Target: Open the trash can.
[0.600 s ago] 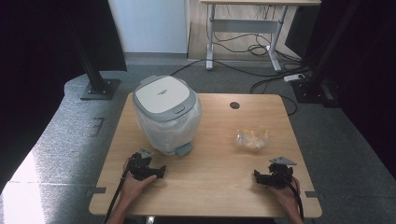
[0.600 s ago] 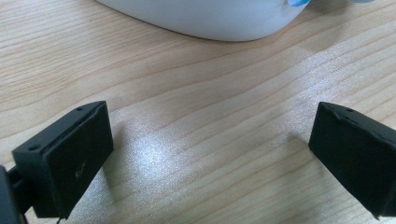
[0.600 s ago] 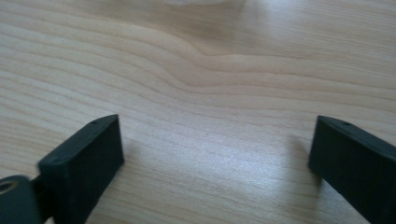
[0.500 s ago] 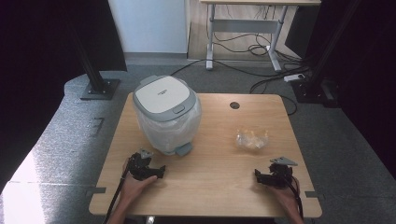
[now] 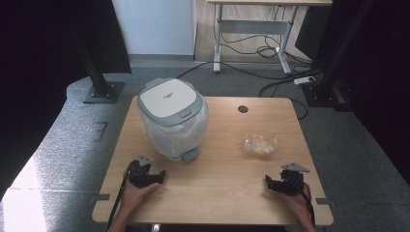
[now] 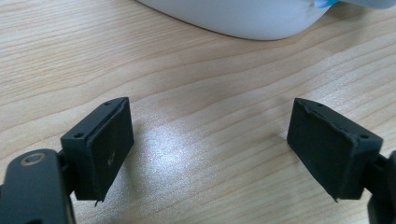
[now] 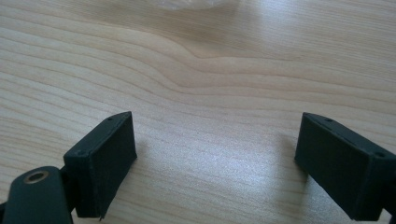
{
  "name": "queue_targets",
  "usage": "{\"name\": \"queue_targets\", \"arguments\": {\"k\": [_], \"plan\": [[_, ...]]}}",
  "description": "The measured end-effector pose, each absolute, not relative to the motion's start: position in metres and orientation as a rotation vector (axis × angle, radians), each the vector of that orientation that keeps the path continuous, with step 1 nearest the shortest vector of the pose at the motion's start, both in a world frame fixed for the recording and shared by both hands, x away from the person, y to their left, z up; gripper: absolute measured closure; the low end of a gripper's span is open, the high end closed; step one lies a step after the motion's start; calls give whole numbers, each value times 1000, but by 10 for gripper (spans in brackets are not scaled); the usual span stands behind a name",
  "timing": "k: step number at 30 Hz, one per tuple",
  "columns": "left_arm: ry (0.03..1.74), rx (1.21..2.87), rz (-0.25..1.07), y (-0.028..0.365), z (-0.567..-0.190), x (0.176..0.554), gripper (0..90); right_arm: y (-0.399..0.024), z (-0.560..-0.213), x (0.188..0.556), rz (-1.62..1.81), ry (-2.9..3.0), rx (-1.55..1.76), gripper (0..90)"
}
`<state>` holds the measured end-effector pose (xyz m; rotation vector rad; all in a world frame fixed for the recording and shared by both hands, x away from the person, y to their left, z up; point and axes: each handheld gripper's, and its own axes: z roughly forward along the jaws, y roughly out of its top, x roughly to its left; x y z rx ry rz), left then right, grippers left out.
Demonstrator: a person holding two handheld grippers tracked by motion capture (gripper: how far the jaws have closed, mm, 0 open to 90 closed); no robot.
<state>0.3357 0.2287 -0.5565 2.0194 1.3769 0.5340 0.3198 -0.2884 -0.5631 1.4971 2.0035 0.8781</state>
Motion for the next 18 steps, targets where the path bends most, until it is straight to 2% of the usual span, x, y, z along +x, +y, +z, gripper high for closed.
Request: {"name": "queue_targets", "arguments": {"k": [2, 5, 6, 7, 13, 17, 18], "plan": [[1375, 2009, 531, 230, -555, 335, 148, -288, -563, 320, 878, 2003, 1497, 116], [1368, 1978, 542, 232, -551, 331, 224, -289, -563, 320, 876, 2000, 1501, 115], [1366, 1965, 556, 233, -550, 330, 224, -289, -563, 320, 876, 2000, 1501, 115], [1364, 1935, 572, 235, -546, 327, 289, -289, -563, 320, 876, 1999, 1500, 116], [1357, 1844, 551, 244, -530, 321, 534, -289, -563, 319, 878, 1999, 1500, 118], [1320, 1811, 523, 248, -522, 317, 674, -289, -563, 319, 878, 2000, 1500, 118], [1308, 1802, 509, 249, -519, 316, 674, -289, -563, 319, 878, 2000, 1500, 118]]}}
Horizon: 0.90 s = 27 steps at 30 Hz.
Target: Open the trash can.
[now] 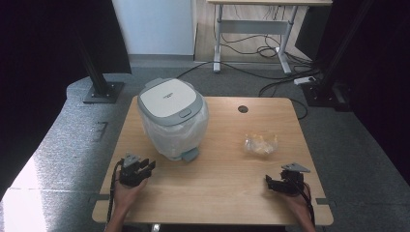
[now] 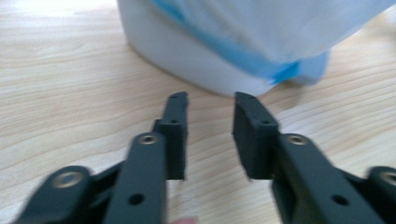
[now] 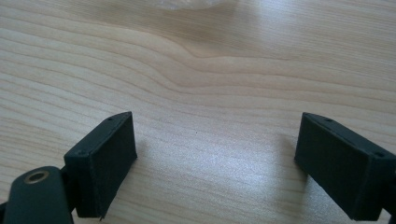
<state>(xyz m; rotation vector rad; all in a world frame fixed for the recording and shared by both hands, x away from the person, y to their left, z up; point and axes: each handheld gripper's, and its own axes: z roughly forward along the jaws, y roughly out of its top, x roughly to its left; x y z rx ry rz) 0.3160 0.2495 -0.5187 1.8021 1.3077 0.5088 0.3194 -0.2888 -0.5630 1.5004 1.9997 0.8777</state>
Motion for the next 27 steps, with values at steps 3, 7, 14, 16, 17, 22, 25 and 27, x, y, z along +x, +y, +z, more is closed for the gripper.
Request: {"name": "queue_targets", "arguments": {"k": [3, 7, 14, 16, 17, 22, 25, 27], "plan": [[1251, 1790, 491, 250, -505, 311, 775, -289, -563, 319, 878, 2000, 1501, 119], [1185, 1797, 488, 249, -490, 307, 857, -289, -563, 319, 879, 1994, 1504, 126], [1123, 1776, 474, 246, -471, 302, 898, -289, -563, 319, 877, 1992, 1505, 129], [1115, 1775, 477, 245, -468, 301, 899, -289, -563, 319, 876, 1992, 1506, 130], [1098, 1773, 480, 243, -462, 300, 899, -289, -563, 319, 876, 1990, 1507, 130], [1065, 1769, 493, 239, -448, 297, 900, -289, -563, 319, 875, 1989, 1508, 130], [1056, 1759, 515, 237, -439, 295, 900, -289, -563, 319, 876, 1988, 1509, 131], [1055, 1737, 513, 238, -434, 295, 900, -289, -563, 319, 876, 1985, 1512, 132]]}}
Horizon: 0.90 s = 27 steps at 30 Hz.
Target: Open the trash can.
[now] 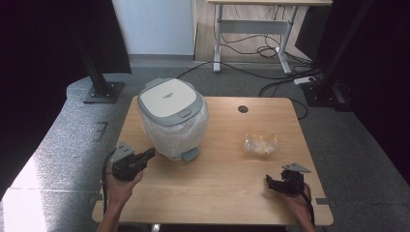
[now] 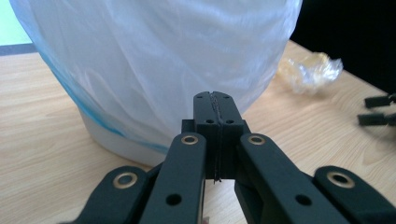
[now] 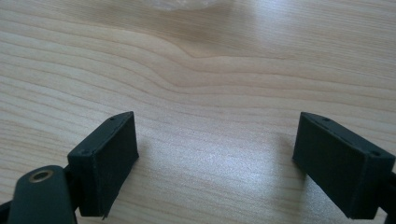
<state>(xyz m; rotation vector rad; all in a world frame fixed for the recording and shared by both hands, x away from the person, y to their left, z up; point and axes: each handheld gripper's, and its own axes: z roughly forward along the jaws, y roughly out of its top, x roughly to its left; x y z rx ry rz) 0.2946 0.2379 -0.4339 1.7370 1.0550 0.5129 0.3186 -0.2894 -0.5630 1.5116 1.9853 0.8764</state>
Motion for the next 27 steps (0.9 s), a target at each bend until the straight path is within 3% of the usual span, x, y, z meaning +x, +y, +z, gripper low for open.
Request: {"name": "queue_targets", "arguments": {"k": [27], "plan": [[931, 1718, 518, 213, -361, 305, 900, -289, -563, 318, 877, 1984, 1513, 134]]}}
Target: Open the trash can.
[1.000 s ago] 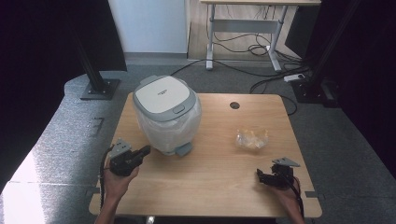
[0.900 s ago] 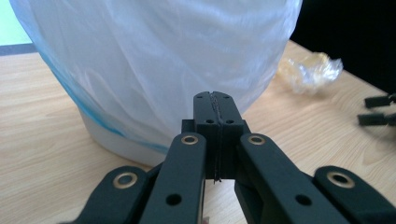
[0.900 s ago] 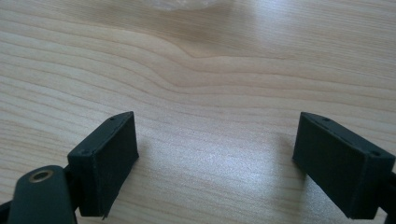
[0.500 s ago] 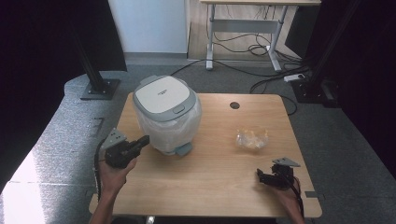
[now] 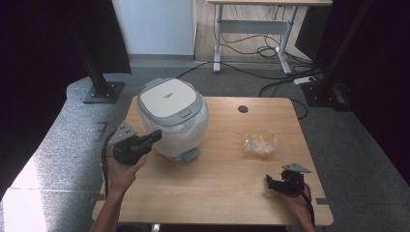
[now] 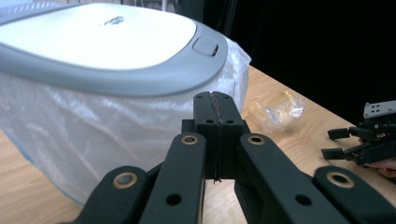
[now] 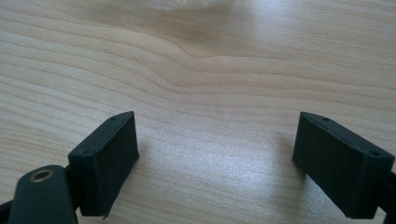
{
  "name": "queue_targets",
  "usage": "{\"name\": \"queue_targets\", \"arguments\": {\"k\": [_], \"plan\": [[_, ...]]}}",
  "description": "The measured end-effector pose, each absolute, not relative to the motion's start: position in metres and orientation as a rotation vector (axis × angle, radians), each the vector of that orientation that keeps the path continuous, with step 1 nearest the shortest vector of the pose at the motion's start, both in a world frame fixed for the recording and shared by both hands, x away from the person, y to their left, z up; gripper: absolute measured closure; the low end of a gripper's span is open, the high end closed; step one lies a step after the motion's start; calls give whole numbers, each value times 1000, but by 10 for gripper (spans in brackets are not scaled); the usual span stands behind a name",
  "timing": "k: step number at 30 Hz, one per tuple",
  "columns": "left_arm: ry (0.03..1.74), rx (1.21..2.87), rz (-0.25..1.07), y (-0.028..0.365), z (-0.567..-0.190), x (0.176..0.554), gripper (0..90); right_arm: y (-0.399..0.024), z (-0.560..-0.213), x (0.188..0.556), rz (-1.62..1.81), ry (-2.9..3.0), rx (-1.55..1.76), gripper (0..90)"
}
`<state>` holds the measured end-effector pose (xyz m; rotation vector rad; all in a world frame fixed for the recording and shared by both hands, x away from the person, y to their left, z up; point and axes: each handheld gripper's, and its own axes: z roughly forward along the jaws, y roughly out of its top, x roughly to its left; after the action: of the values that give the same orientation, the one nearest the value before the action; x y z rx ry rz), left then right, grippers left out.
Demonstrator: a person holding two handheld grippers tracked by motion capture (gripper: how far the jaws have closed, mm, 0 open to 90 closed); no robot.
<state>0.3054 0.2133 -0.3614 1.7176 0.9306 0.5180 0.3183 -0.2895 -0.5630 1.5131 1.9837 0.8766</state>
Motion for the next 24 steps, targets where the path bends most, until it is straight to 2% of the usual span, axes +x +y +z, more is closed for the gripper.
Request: {"name": "queue_targets", "arguments": {"k": [24], "plan": [[895, 1739, 501, 189, -346, 341, 900, -289, -563, 318, 876, 1977, 1517, 134]]}}
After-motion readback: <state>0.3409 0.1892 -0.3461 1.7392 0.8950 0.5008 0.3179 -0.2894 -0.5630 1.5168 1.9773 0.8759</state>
